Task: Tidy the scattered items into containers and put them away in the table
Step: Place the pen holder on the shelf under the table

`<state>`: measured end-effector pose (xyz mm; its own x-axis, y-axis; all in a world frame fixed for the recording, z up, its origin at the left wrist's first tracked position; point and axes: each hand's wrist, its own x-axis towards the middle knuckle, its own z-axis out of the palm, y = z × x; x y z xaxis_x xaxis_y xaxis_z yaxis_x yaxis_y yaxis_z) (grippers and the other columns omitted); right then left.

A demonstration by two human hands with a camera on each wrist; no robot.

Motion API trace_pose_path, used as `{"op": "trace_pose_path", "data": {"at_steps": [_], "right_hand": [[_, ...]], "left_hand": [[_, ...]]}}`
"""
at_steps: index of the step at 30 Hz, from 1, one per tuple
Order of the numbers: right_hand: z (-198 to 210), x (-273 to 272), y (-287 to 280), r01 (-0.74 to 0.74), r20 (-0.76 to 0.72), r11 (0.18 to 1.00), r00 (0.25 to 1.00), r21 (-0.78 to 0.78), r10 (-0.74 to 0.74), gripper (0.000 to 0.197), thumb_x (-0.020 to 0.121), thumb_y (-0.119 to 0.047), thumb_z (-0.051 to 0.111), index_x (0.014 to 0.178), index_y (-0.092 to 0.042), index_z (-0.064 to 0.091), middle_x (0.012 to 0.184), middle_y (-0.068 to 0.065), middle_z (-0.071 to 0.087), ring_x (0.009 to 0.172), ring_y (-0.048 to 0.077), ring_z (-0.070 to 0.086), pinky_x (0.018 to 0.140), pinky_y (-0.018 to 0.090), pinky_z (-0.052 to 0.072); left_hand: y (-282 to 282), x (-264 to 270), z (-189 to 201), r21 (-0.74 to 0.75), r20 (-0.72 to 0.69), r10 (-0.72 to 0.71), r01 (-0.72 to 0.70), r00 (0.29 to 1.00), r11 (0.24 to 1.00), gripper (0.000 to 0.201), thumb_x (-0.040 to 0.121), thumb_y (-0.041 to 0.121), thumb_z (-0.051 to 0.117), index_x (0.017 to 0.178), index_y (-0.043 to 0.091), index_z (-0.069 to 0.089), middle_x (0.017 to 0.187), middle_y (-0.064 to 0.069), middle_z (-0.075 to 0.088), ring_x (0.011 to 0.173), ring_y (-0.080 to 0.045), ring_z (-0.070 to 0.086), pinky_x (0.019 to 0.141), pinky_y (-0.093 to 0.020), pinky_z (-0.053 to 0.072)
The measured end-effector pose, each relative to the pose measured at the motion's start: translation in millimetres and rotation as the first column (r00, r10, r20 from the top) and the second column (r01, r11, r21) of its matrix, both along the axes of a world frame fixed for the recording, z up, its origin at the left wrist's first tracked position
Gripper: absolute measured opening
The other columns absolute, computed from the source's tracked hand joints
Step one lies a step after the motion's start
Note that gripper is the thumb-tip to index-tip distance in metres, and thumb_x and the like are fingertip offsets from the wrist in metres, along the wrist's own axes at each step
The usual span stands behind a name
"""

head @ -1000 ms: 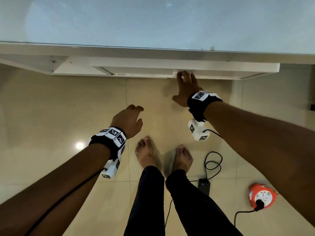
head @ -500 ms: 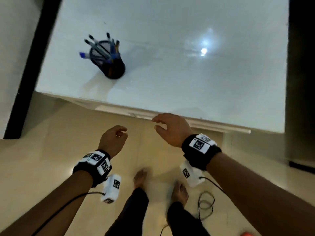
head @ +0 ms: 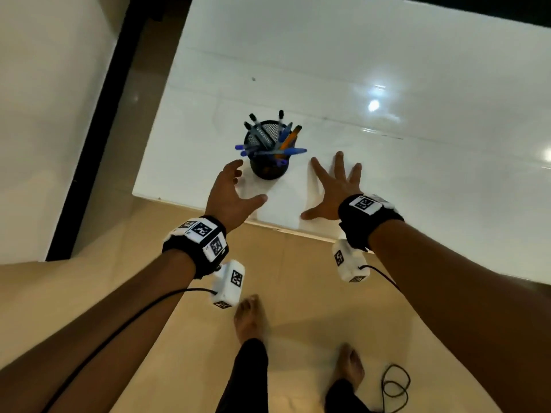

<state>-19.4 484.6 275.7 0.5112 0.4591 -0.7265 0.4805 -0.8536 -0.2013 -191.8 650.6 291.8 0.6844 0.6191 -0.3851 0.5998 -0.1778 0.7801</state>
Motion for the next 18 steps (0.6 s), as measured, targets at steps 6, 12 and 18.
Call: {"op": "trace_pose_path", "data": {"at_steps": [6,12,18], "right_hand": [[-1.3,-2.1,11.5,0.041,-0.017,0.996,0.999,-0.077,-0.043,0.143,0.048,-0.072,0.08,0.13,-0.059,-0.036,0.144,-0.007,-0.051,0.132,0.044,-0.043,0.102,0.081,0.009],[-2.4,-3.0,11.1,0.051,-0.018,0.997,0.998,-0.059,-0.053,0.142,0.047,-0.072,0.081,0.121,-0.063,-0.04,0.142,-0.009,-0.052,0.13,0.043,-0.045,0.1,0.082,0.007],[3.8,-15.0,2.1,0.077,0.043,0.997,0.996,0.006,-0.077,0.135,0.052,-0.069,0.081,0.139,-0.059,-0.021,0.152,-0.012,-0.039,0.14,0.034,-0.035,0.096,0.084,0.002]], "left_hand": [[17.0,43.5,4.3,-0.073,0.199,-0.103,0.119,0.975,0.99,0.09,0.062,0.001,0.085,0.135,0.013,0.034,0.125,0.013,0.053,0.114,0.006,0.053,0.103,-0.027,0.044],[13.5,58.0,22.9,-0.109,0.211,-0.053,0.077,0.976,0.991,0.063,0.069,0.005,0.082,0.116,0.017,0.043,0.1,0.02,0.06,0.094,0.003,0.065,0.078,-0.008,0.047],[-6.1,13.2,38.8,-0.095,0.24,-0.026,0.05,0.97,0.994,0.065,0.06,0.016,0.087,0.111,0.021,0.048,0.099,0.02,0.064,0.096,0.0,0.064,0.085,-0.026,0.053]]}}
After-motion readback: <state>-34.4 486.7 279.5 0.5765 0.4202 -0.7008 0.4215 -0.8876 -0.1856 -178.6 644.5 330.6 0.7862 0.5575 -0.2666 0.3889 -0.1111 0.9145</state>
